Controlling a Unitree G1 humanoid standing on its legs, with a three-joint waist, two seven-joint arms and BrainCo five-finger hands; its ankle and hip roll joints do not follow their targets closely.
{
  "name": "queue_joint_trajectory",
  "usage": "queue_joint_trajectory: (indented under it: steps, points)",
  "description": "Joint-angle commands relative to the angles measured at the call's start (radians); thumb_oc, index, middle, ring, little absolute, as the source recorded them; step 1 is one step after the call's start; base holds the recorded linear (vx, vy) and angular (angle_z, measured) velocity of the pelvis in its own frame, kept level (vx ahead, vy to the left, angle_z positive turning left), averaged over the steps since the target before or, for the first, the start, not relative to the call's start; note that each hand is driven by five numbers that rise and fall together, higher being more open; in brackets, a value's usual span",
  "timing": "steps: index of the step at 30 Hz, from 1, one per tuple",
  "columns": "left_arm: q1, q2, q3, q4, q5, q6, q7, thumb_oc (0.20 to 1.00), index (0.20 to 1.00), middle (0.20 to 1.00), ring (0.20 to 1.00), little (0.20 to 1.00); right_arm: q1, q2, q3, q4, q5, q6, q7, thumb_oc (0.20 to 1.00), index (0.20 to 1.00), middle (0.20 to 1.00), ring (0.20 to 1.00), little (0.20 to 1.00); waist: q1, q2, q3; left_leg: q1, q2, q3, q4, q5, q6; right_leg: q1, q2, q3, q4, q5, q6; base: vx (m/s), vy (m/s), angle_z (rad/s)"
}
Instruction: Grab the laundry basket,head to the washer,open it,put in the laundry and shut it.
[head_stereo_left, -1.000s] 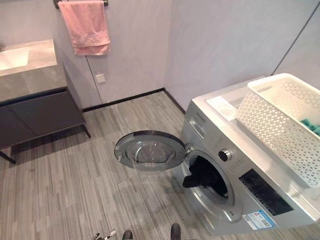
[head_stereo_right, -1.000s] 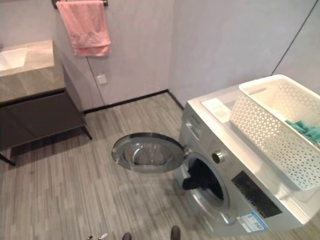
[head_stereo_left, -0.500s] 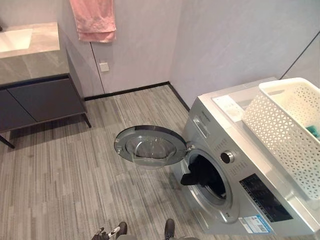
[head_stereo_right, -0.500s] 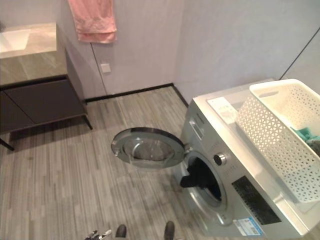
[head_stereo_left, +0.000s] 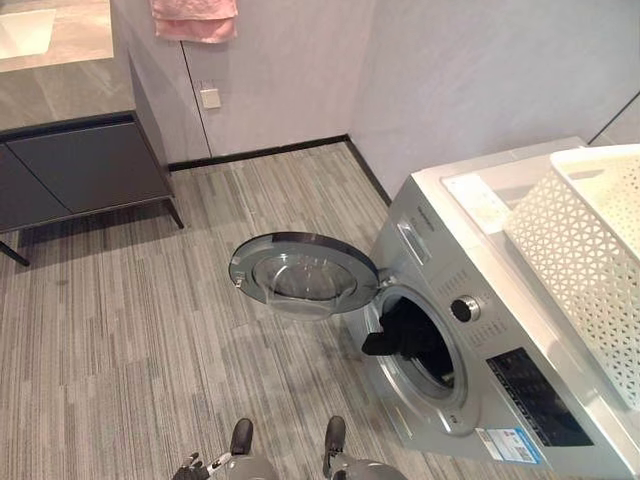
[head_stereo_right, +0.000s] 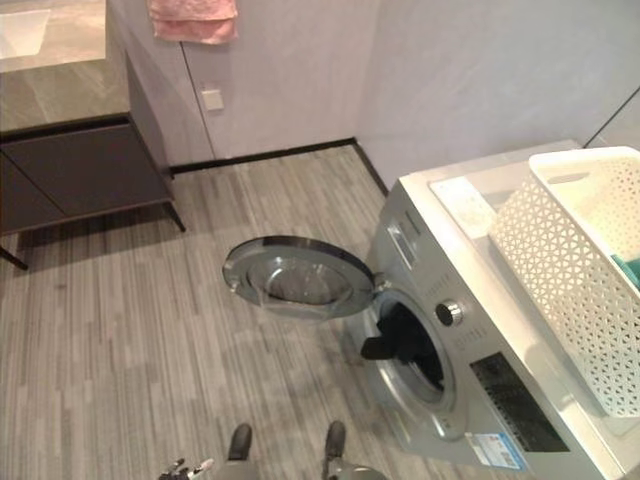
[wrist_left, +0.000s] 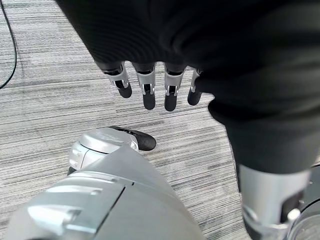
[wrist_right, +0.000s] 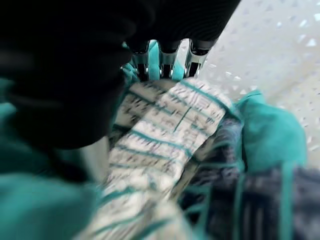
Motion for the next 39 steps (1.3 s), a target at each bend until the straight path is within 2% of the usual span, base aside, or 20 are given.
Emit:
queue_joint_trajectory:
  steps: [1,4,10,14,15,18,20,25,29,33,34,35,37,39]
  points:
    - [-0.059,0.006,-0.040,-0.032,-0.008,-0.041,-0.011,1.000,1.000,1.000,1.000,1.000,0.029,0.163,0.110,0.026,0.074,-0.029,0.072,0.200,0.200,0.200,0.200,0.200,0.012,0.008,0.087,0.009,0.013,-0.044,-0.041,0.218,-0.015,0.027,-0.061,0.062,0.109,-0.183,0.055,0.00,0.000,0.00]
    - [-0.064,0.002,-0.053,-0.040,-0.003,-0.046,-0.006,1.000,1.000,1.000,1.000,1.000,-0.001,0.167,0.111,0.042,0.062,-0.042,0.041,0.200,0.200,0.200,0.200,0.200,0.008,0.016,0.088,0.007,0.010,-0.042,-0.042,0.213,-0.015,0.026,-0.063,0.067,0.100,-0.180,0.056,0.00,0.000,0.00]
    - [-0.075,0.001,-0.052,-0.026,0.001,-0.048,0.015,1.000,1.000,1.000,1.000,1.000,-0.112,0.169,0.050,0.108,0.092,-0.063,-0.107,0.200,0.200,0.200,0.200,0.200,-0.001,0.023,0.082,0.021,0.005,-0.035,-0.041,0.199,-0.013,0.043,-0.070,0.072,0.088,-0.175,0.062,0.00,0.011,0.00]
    - [-0.087,0.008,-0.032,-0.002,0.016,-0.049,0.040,1.000,1.000,1.000,1.000,1.000,-0.213,0.122,-0.098,0.147,0.227,-0.078,-0.256,0.200,0.200,0.200,0.200,0.200,-0.011,0.021,0.065,0.046,0.002,-0.025,-0.038,0.171,-0.008,0.073,-0.076,0.070,0.082,-0.178,0.065,0.02,0.042,-0.01]
    - [-0.088,0.008,-0.033,-0.002,0.016,-0.049,0.040,1.000,1.000,1.000,1.000,1.000,-0.212,0.121,-0.100,0.147,0.227,-0.078,-0.256,0.200,0.200,0.200,0.200,0.200,-0.010,0.021,0.066,0.048,0.002,-0.024,-0.038,0.170,-0.008,0.074,-0.076,0.071,0.082,-0.178,0.065,0.00,0.000,0.00]
    - [-0.087,0.018,-0.018,0.013,0.035,-0.052,0.053,1.000,1.000,1.000,1.000,1.000,-0.261,0.059,-0.250,0.133,0.404,-0.113,-0.340,0.200,0.200,0.200,0.200,0.200,-0.017,0.013,0.043,0.076,0.003,-0.020,-0.032,0.141,-0.003,0.109,-0.081,0.067,0.080,-0.186,0.066,0.03,0.022,-0.02]
    - [-0.087,0.021,-0.016,0.020,0.041,-0.052,0.055,1.000,1.000,1.000,1.000,1.000,-0.276,0.040,-0.276,0.138,0.433,-0.122,-0.355,0.200,0.200,0.200,0.200,0.200,-0.017,0.010,0.036,0.085,0.004,-0.020,-0.030,0.133,-0.003,0.121,-0.082,0.063,0.079,-0.189,0.068,0.05,0.021,0.02]
    - [-0.086,0.038,0.000,0.040,0.066,-0.054,0.075,1.000,1.000,1.000,1.000,1.000,-0.363,-0.052,-0.393,0.161,0.598,-0.168,-0.468,0.200,0.200,0.200,0.200,0.200,-0.014,-0.006,-0.005,0.115,0.003,-0.030,-0.018,0.102,-0.001,0.171,-0.088,0.050,0.077,-0.202,0.068,0.07,0.026,0.12]
    - [-0.076,0.037,0.016,0.052,0.093,-0.045,0.094,1.000,1.000,1.000,1.000,1.000,-0.351,-0.104,-0.523,0.061,0.708,-0.214,-0.556,0.200,0.200,0.200,0.200,0.200,-0.021,-0.016,-0.038,0.129,0.003,-0.038,-0.002,0.076,0.003,0.204,-0.090,0.043,0.076,-0.212,0.069,0.06,0.024,0.13]
    - [-0.065,0.040,0.023,0.057,0.122,-0.034,0.116,1.000,1.000,1.000,1.000,1.000,-0.290,-0.134,-0.668,-0.009,0.753,-0.254,-0.657,0.200,0.200,0.200,0.200,0.200,-0.022,-0.025,-0.064,0.137,-0.003,-0.044,0.007,0.048,0.004,0.227,-0.096,0.028,0.074,-0.215,0.072,0.03,0.044,0.17]
    - [-0.065,0.041,0.023,0.057,0.122,-0.034,0.116,1.000,1.000,1.000,1.000,1.000,-0.282,-0.133,-0.676,-0.011,0.752,-0.254,-0.658,0.200,0.200,0.200,0.200,0.200,-0.021,-0.026,-0.064,0.136,-0.003,-0.045,0.008,0.048,0.004,0.228,-0.097,0.028,0.074,-0.215,0.072,0.02,0.071,0.11]
    - [-0.066,0.033,0.037,0.082,0.142,-0.026,0.132,1.000,1.000,1.000,1.000,1.000,-0.250,-0.138,-0.738,-0.083,0.719,-0.268,-0.734,0.200,0.200,0.200,0.200,0.200,-0.030,-0.025,-0.082,0.145,-0.008,-0.045,0.005,0.034,0.007,0.235,-0.102,0.025,0.074,-0.214,0.076,0.02,0.053,0.13]
    - [-0.068,0.034,0.037,0.091,0.150,-0.024,0.142,1.000,1.000,1.000,1.000,1.000,-0.219,-0.136,-0.784,-0.109,0.705,-0.273,-0.771,0.200,0.200,0.200,0.200,0.200,-0.031,-0.028,-0.087,0.149,-0.009,-0.045,0.003,0.028,0.009,0.238,-0.104,0.025,0.073,-0.213,0.077,0.01,0.066,0.13]
    - [-0.071,0.030,0.038,0.104,0.169,-0.016,0.161,1.000,1.000,1.000,1.000,1.000,-0.171,-0.143,-0.873,-0.149,0.662,-0.279,-0.867,0.200,0.200,0.200,0.200,0.200,-0.040,-0.030,-0.099,0.159,-0.015,-0.040,-0.005,0.008,0.014,0.239,-0.109,0.030,0.069,-0.207,0.082,-0.02,0.100,0.03]
